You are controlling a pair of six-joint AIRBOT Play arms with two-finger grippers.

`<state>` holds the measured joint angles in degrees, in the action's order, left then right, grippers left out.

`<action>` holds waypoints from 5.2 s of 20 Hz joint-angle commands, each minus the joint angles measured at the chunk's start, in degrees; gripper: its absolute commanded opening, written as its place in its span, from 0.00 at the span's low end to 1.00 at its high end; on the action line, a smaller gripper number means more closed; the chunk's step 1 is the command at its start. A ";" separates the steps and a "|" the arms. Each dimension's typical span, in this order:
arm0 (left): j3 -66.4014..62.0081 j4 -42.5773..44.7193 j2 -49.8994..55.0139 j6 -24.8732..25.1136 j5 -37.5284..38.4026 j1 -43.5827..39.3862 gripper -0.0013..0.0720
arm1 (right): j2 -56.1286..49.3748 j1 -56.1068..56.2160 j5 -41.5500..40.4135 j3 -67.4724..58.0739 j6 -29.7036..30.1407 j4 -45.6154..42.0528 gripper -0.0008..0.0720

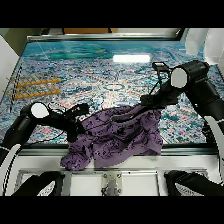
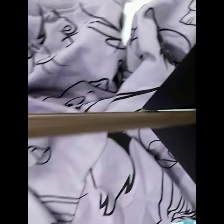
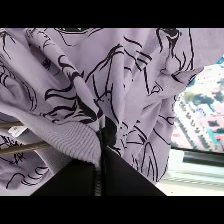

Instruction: Fold the clothes and pants, and hang the long-sleeved shirts on hangers.

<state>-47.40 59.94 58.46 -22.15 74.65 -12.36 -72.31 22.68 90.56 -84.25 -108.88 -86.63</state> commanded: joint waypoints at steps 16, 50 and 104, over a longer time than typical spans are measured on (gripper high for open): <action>-3.82 -1.68 6.12 0.87 -4.66 -6.82 0.04 | 0.04 6.47 -2.21 -2.69 7.13 2.51 0.04; -2.60 -4.48 6.12 0.87 -6.91 -6.82 0.04 | -0.39 18.99 -13.99 -5.88 7.15 11.41 0.77; -2.60 -4.55 6.12 0.72 -4.72 -6.84 0.04 | -20.76 -31.82 14.69 14.73 119.60 67.41 0.94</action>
<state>-50.02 55.44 64.58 -21.43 70.08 -19.18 -92.73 -10.61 105.06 -70.13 10.11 -20.10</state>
